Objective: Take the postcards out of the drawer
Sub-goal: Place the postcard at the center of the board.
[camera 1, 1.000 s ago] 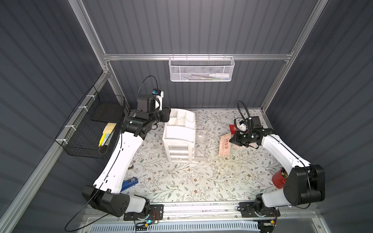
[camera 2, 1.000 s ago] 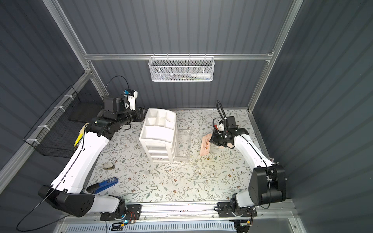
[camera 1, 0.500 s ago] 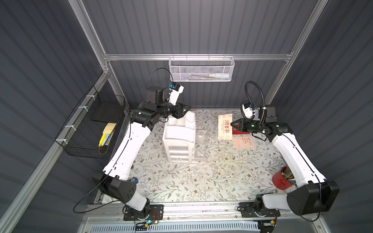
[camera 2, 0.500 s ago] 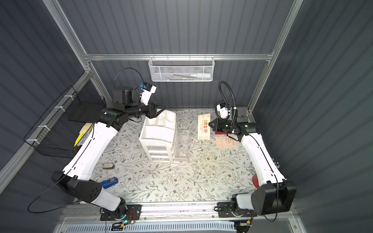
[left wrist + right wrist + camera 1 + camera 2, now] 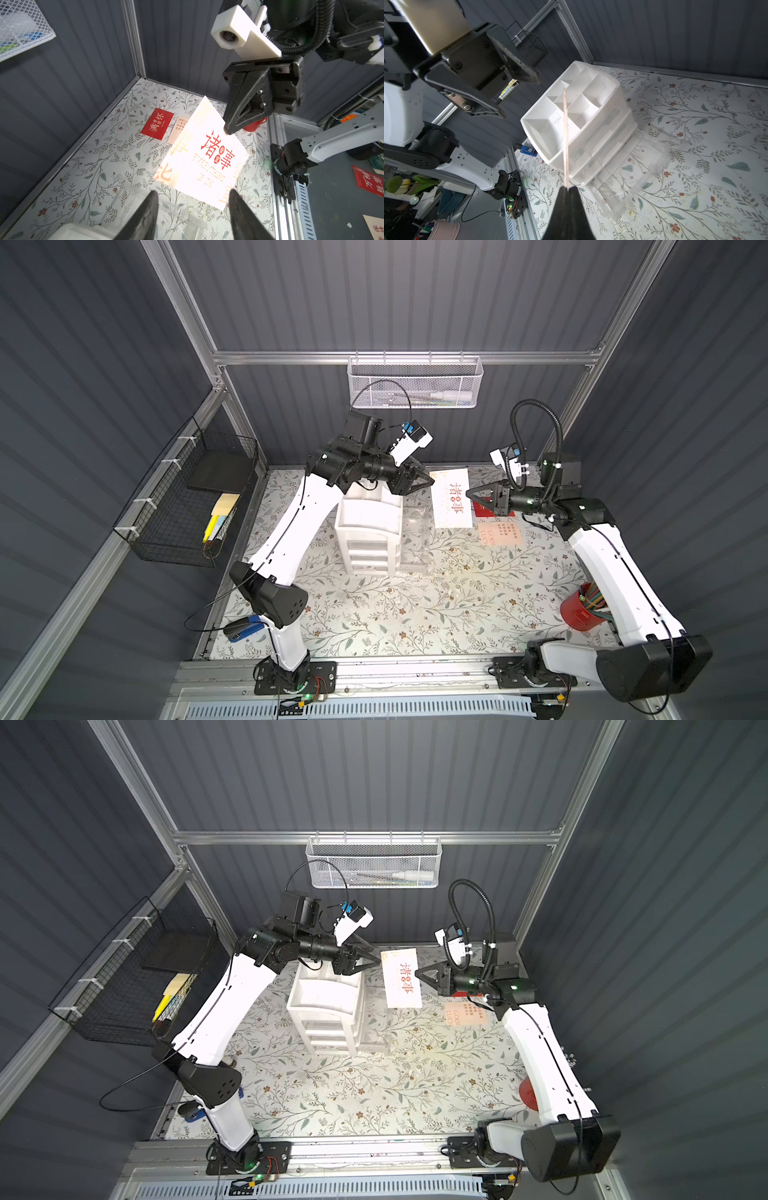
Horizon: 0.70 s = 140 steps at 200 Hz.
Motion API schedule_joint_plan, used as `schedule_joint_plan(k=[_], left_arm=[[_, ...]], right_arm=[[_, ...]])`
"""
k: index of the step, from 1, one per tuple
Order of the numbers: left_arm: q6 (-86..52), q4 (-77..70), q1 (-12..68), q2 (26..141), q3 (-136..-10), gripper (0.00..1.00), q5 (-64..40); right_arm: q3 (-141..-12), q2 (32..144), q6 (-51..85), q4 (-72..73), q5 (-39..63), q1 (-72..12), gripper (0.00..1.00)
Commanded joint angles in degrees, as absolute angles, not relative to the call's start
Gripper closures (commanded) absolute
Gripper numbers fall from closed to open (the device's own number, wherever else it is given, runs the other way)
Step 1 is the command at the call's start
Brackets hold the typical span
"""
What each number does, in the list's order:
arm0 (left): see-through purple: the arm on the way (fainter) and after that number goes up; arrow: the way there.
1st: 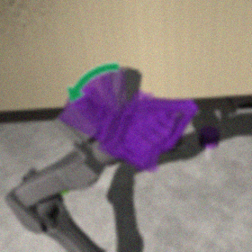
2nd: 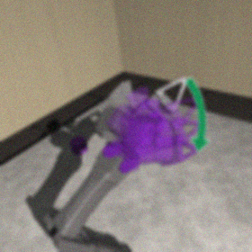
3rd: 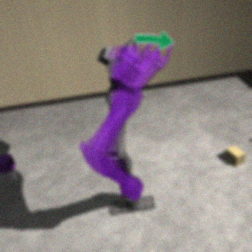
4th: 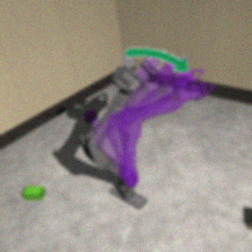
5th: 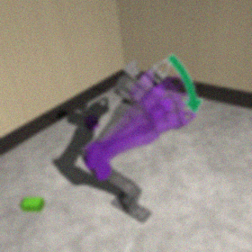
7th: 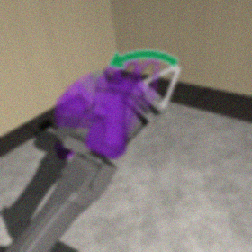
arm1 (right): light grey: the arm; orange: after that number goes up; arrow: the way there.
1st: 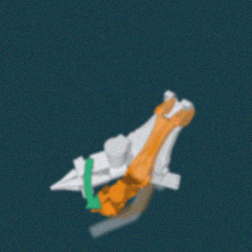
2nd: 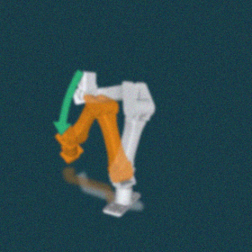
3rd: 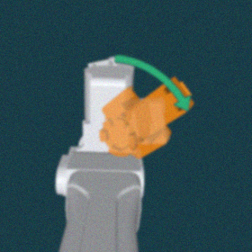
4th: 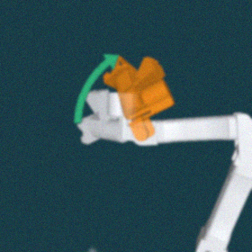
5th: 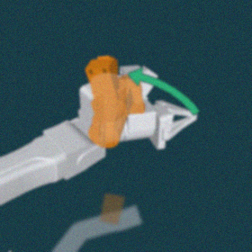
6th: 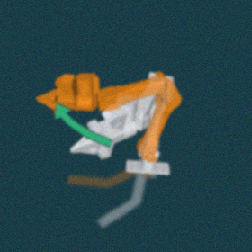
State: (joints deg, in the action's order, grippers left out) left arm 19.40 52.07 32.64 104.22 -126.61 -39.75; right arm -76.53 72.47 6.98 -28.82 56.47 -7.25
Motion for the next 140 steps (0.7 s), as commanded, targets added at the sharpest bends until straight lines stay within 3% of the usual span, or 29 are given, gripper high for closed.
schedule_joint_plan(k=[1,92,140], left_arm=[[25.65,59.42,32.43,106.83,-131.62,0.43,-43.32],[28.59,64.81,32.43,113.84,-141.14,0.37,-47.04],[31.09,66.94,32.43,115.08,-141.95,0.5,-53.11]], right_arm=[[-75.83,71.67,4.0,-27.51,62.23,-7.71,1.0],[-76.14,71.85,1.96,-26.36,64.2,-9.56,1.0],[-77.62,73.06,-0.72,-28.77,63.12,-9.93,1.0]])
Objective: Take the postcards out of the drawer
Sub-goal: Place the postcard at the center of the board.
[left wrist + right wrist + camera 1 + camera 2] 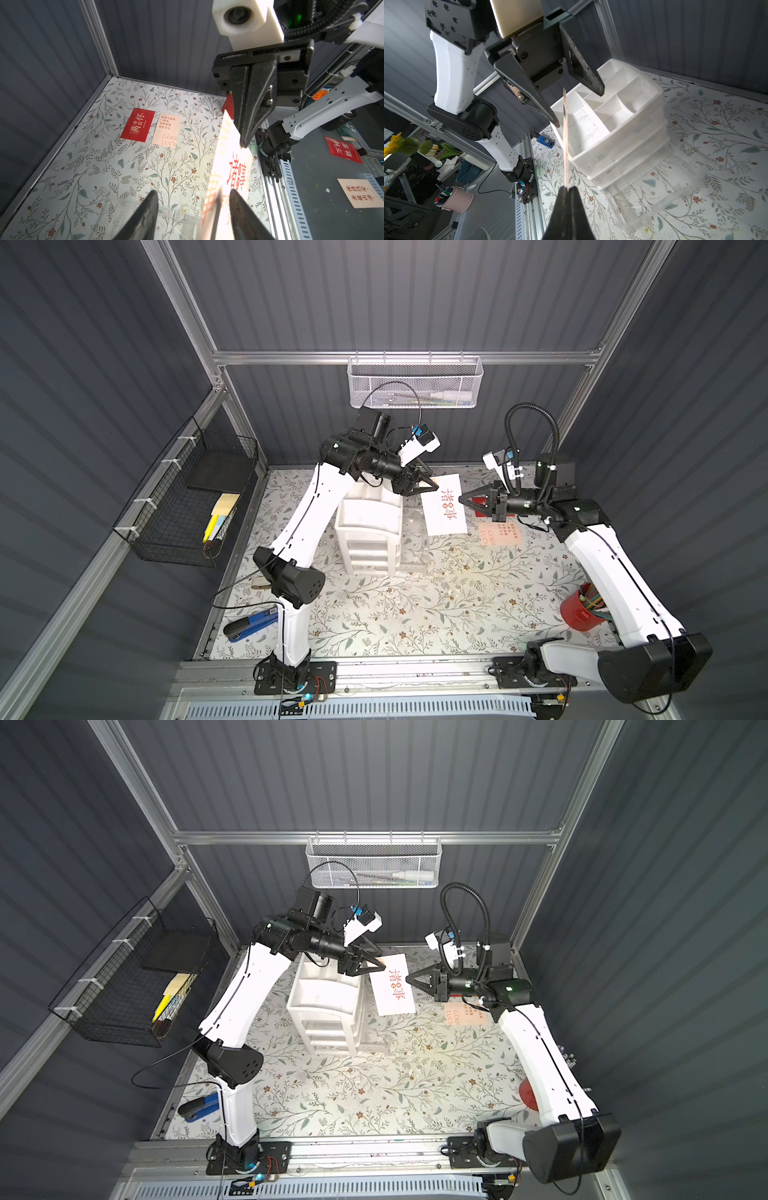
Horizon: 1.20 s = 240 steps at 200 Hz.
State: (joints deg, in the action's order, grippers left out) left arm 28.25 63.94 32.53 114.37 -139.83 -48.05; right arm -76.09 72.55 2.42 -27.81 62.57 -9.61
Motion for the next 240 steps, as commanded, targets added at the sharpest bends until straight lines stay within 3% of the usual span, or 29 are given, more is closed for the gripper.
schedule_joint_plan(k=[1,65,162,175,194,222,240], left_arm=[[31.15,67.0,32.43,115.11,-141.95,0.51,-53.19],[33.94,69.43,32.43,115.35,-141.59,0.66,-55.68],[31.5,66.24,32.43,115.36,-139.74,1.0,-54.45],[29.86,64.07,32.43,114.76,-138.32,1.0,-53.77],[26.07,59.51,32.43,113.51,-135.53,1.0,-52.44],[15.52,46.92,32.43,110.55,-128.83,1.0,-47.05],[7.25,38.49,32.43,108.36,-123.5,1.0,-42.86]], right_arm=[[-77.61,73.09,-0.76,-28.76,63.16,-9.93,1.0],[-77.78,73.68,-0.87,-28.65,61.99,-9.98,1.0],[-77.23,73.06,-0.15,-27.64,60.66,-9.99,1.0],[-77.02,72.91,0.12,-27.39,59.89,-9.96,1.0],[-76.45,72.25,1.12,-26.53,57.0,-9.87,0.92],[-74.13,70.31,8.38,-21.68,49.36,-7.35,0.64],[-71.2,68.01,14.42,-17.12,45.56,-4.21,0.6]])
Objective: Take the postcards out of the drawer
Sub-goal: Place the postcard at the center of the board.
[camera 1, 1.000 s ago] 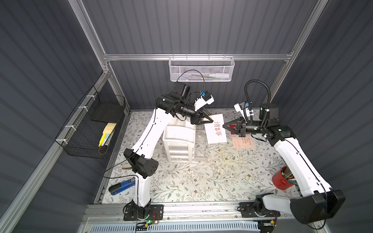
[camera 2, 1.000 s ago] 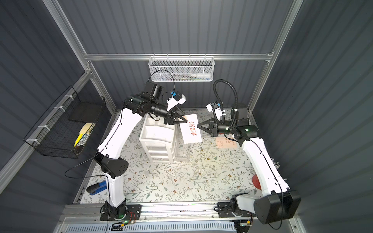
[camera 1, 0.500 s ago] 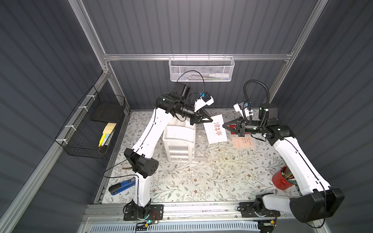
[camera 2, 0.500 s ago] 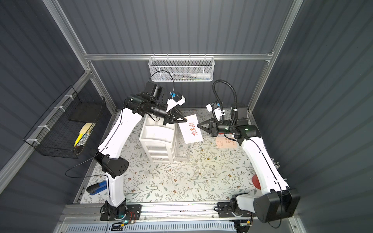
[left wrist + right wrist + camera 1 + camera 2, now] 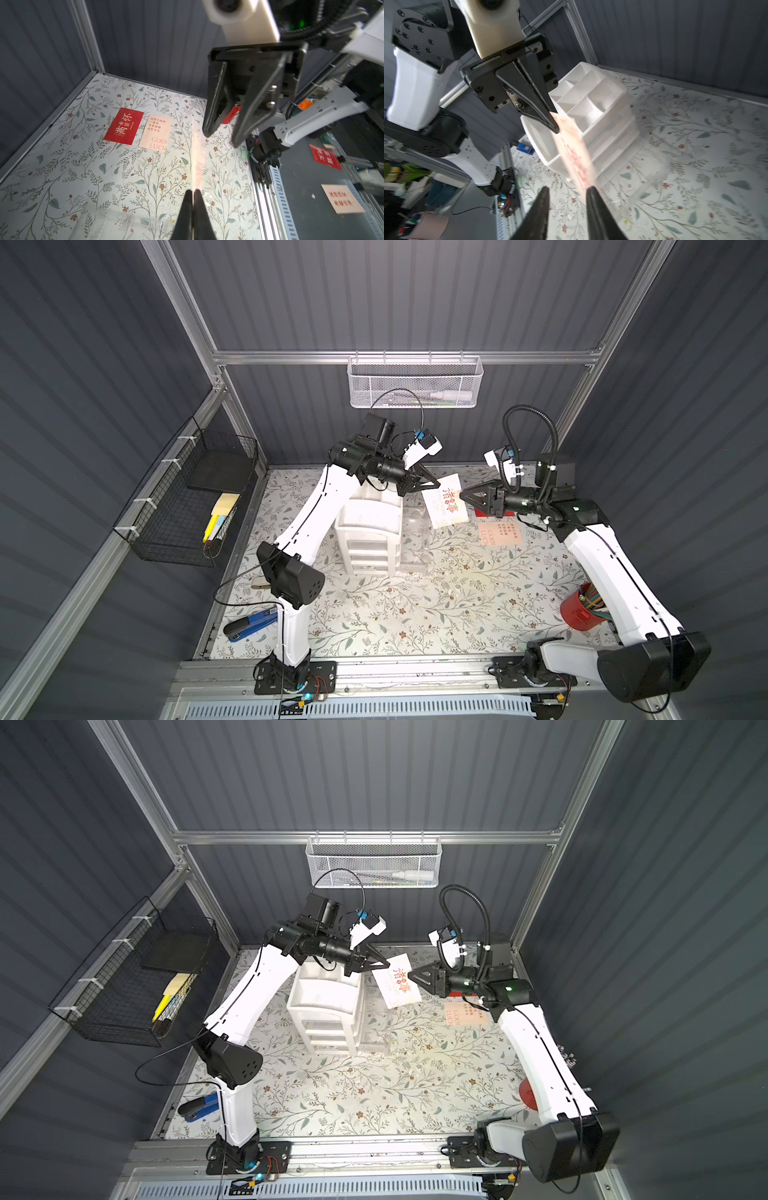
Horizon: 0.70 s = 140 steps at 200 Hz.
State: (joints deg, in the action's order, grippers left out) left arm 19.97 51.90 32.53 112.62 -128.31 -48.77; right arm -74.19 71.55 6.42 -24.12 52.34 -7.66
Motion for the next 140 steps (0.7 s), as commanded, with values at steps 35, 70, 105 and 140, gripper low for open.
schedule_joint_plan(k=[35,70,105,140], left_arm=[[-12.11,23.64,32.37,106.48,-116.32,1.0,-35.49],[-28.16,2.6,32.43,101.13,-101.92,1.0,-28.9],[-37.13,-9.09,32.61,98.64,-92.86,1.0,-26.98],[-40.13,-13.32,34.26,99.19,-89.17,1.0,-26.73]], right_arm=[[-62.09,64.98,25.81,-9.86,39.45,1.06,0.54],[-53.44,65.08,35.25,-3.12,42.3,2.71,0.47],[-46.48,65.83,42.7,9.25,46.81,2.56,0.37],[-44.47,69.15,47.94,19.77,50.32,2.01,0.35]])
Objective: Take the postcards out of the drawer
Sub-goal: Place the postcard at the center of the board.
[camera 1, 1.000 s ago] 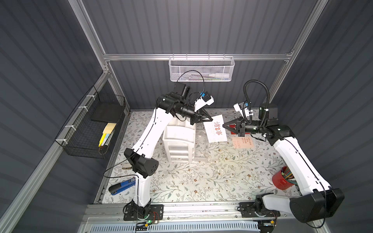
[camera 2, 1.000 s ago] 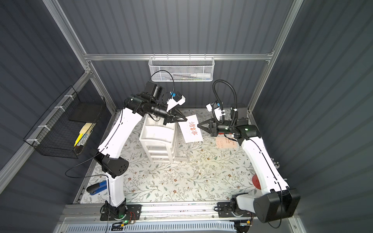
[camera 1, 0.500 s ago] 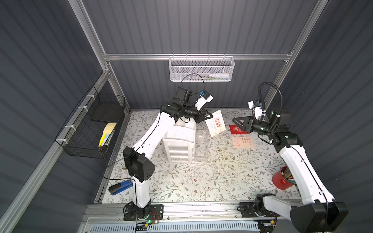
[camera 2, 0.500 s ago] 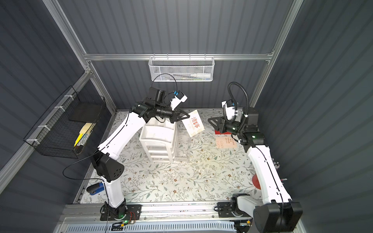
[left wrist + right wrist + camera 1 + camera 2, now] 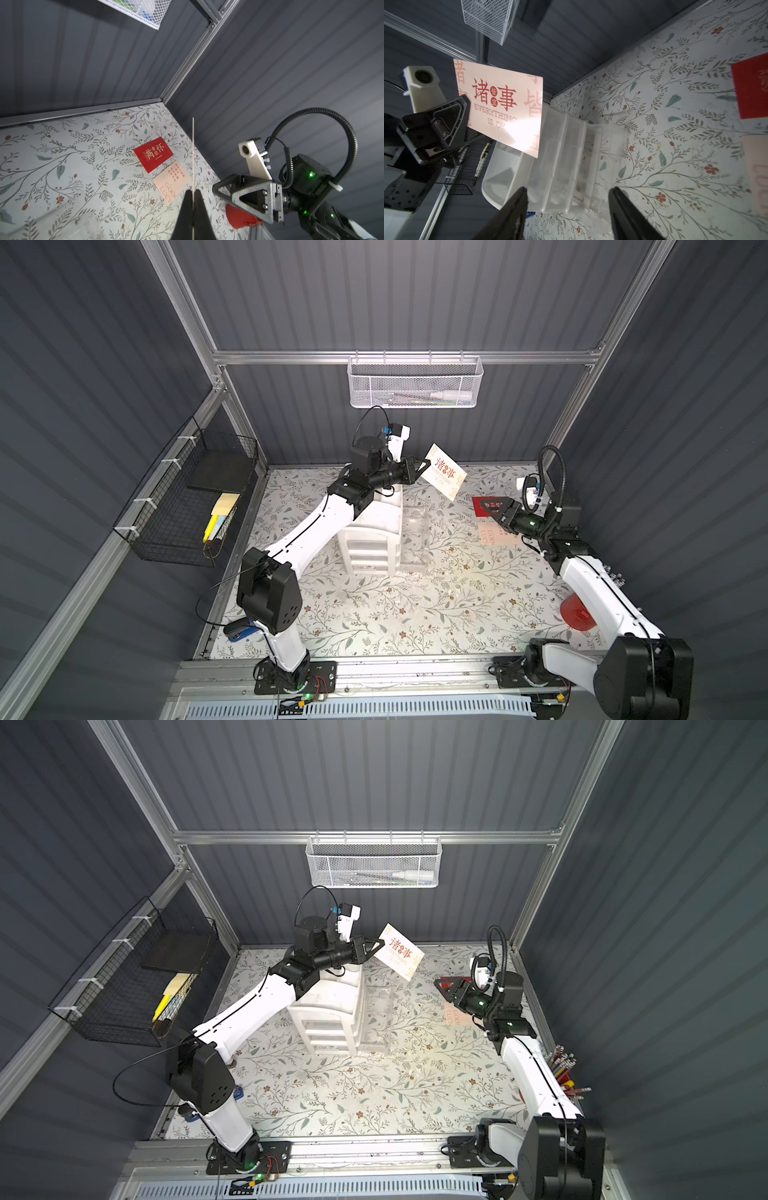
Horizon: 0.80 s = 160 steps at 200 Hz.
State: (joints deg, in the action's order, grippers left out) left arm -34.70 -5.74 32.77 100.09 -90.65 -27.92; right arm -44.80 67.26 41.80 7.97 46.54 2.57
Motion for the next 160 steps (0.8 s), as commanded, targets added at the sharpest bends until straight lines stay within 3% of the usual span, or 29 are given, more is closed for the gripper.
schedule_joint_plan(k=[1,63,160], left_arm=[[-40.15,-13.34,34.36,99.25,-89.14,1.0,-26.72],[-42.74,-17.32,36.62,101.85,-87.84,1.0,-28.02],[-42.16,-16.16,37.09,102.73,-87.87,1.0,-27.57]], right_arm=[[-44.52,69.2,48.05,19.95,50.34,1.93,0.35],[-46.14,76.82,52.7,29.33,51.13,-0.18,0.38],[-49.18,77.42,54.85,32.72,51.23,-1.17,0.48]])
